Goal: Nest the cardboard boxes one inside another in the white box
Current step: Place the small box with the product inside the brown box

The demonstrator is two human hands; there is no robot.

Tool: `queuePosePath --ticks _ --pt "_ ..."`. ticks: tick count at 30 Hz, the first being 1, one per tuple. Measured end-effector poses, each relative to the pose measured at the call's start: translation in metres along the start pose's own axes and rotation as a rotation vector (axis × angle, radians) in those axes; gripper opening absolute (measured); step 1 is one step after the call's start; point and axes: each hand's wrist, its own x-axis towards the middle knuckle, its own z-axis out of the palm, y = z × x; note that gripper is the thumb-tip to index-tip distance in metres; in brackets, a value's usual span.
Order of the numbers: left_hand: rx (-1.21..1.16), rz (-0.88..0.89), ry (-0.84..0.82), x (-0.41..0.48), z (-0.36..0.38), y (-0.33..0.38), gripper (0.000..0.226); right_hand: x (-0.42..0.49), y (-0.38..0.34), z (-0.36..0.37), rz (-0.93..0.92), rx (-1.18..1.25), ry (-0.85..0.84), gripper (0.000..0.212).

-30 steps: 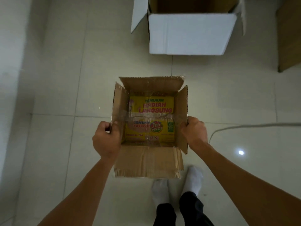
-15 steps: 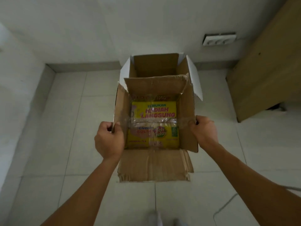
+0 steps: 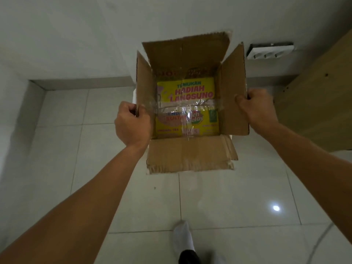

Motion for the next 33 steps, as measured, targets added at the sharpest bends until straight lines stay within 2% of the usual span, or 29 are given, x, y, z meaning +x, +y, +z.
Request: queuePosePath --ticks 12,15,20,26,28,30,31,33 --pt "0.137 0.016 -0.08 0.057 0.102 -0.028 0.021 0.112 0.049 0.076 0.107 0.0 -0.056 0.043" --pt "0.179 0.012 -0.105 0.059 0.126 -0.041 0.021 0.128 0.065 0.098 0.161 -0.006 -0.093 0.034" --pt "0.27 -0.057 -0.155 0.06 0.155 -0.065 0.021 0.145 0.09 0.131 0.211 -0.014 -0.147 0.043" --pt "0.316 -0.089 -0.199 0.074 0.174 -0.087 0.019 0.161 0.103 0.155 0.224 -0.015 -0.203 0.044" --pt "0.34 -0.088 -0.236 0.079 0.177 -0.092 0.016 0.167 0.105 0.161 0.217 -0.036 -0.243 0.039" --pt "0.374 -0.092 -0.266 0.082 0.181 -0.094 0.012 0.171 0.109 0.169 0.223 -0.095 -0.298 0.024" --pt "0.404 -0.082 -0.263 0.083 0.182 -0.096 0.015 0.172 0.111 0.172 0.229 -0.14 -0.311 0.027" --pt "0.527 0.004 -0.252 0.081 0.186 -0.098 0.029 0.173 0.113 0.176 0.2 -0.239 -0.287 0.054"
